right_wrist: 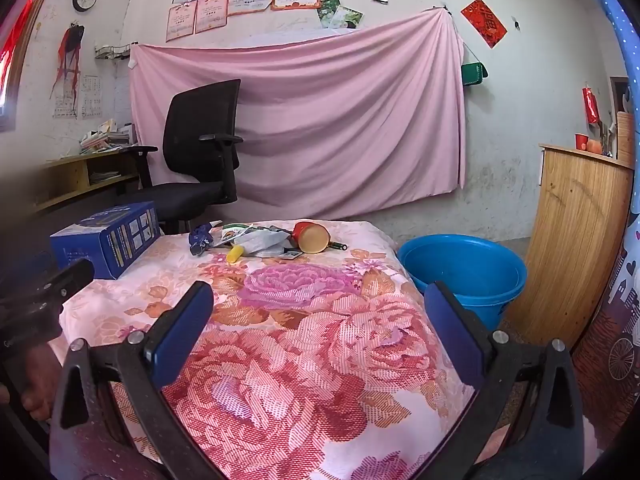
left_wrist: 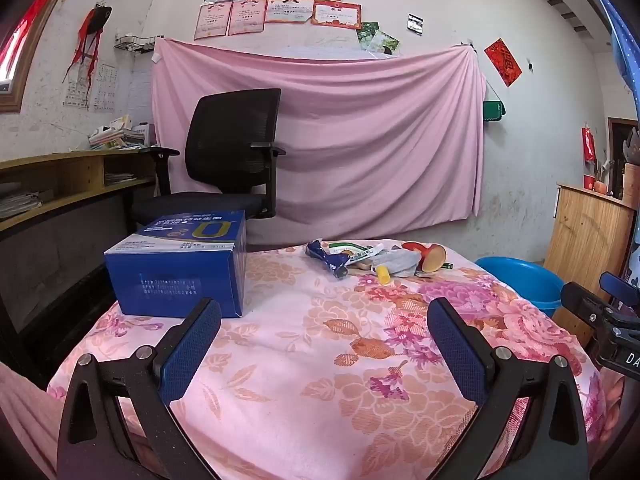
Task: Collect trash
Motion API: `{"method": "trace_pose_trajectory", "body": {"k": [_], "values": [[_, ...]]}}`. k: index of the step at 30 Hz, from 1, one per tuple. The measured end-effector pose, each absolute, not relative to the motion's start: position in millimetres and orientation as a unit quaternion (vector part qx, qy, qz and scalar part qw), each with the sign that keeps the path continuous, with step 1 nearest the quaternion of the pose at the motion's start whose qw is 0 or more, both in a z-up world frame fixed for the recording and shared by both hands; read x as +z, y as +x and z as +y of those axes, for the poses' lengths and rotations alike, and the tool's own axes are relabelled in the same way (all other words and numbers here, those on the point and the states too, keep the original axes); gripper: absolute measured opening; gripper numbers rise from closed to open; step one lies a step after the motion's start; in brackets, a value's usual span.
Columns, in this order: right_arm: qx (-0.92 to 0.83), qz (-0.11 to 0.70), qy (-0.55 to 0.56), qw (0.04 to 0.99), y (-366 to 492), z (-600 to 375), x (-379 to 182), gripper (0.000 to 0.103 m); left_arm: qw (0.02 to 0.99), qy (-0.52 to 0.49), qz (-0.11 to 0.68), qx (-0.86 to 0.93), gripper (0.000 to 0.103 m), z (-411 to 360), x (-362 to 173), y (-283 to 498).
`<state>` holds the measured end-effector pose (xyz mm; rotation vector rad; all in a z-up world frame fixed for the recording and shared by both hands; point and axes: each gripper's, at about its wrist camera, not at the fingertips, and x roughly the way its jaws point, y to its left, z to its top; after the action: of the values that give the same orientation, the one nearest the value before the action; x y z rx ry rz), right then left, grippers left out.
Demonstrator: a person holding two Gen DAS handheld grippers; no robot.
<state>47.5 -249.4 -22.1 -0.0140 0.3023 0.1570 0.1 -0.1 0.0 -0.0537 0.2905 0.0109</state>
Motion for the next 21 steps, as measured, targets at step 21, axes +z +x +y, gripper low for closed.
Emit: {"method": "trace_pose_trajectory", "body": {"k": [21], "values": [[0.079,0.152,-0.006,0.985,48.1,-248.7,-22.6,0.103,0.989,-0.026,0.144,0.003,0.101,-0.8,-2.9,0.3]]}}
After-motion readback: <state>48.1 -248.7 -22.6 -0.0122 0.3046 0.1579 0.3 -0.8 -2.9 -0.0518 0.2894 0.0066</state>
